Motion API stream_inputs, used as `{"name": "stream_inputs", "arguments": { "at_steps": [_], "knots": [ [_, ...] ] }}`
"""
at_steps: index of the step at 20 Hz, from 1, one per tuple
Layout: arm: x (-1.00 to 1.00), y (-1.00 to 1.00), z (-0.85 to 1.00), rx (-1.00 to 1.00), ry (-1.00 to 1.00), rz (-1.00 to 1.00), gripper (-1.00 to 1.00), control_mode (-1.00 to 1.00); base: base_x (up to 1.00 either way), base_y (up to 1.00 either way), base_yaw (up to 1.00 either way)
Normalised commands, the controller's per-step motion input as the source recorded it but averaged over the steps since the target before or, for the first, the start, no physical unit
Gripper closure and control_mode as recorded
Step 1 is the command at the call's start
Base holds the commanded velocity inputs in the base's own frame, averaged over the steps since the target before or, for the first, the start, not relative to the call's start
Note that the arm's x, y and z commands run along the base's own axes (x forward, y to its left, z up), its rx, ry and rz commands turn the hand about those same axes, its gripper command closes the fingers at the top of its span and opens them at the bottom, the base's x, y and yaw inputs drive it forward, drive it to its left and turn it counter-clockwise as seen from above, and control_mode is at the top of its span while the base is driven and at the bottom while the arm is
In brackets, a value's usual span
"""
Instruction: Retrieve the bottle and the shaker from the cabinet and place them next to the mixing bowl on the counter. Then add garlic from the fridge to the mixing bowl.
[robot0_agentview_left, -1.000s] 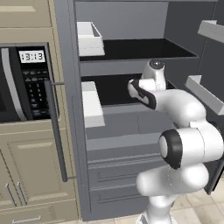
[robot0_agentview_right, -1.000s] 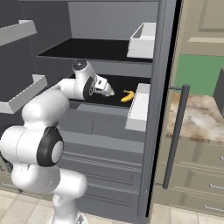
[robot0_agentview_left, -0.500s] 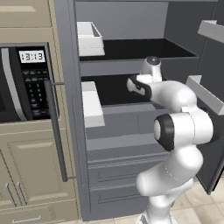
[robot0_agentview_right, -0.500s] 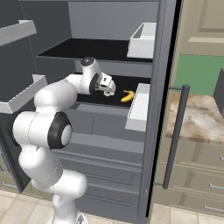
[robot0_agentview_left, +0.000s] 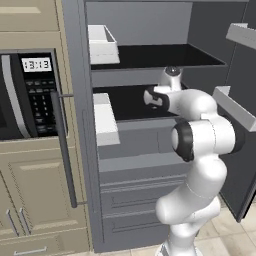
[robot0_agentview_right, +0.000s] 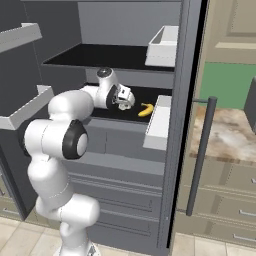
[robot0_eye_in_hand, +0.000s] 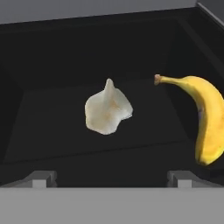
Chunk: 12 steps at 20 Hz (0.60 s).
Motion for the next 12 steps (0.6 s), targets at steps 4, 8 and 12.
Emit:
{"name": "stream_inputs", "arguments": {
  "at_steps": [4,8,12],
  "knots": [
    [0.2,0.0,-0.38,0.0,-0.04,0.0,-1.0,-1.0,0.0,0.0,0.0],
    [0.27,0.0,-0.18,-0.02,-0.04,0.0,-1.0,-1.0,0.0,0.0,0.0],
    [0.46,-0.02,0.0,-0.03,0.04,0.0,-1.0,-1.0,0.0,0.0,0.0]
  ]
}}
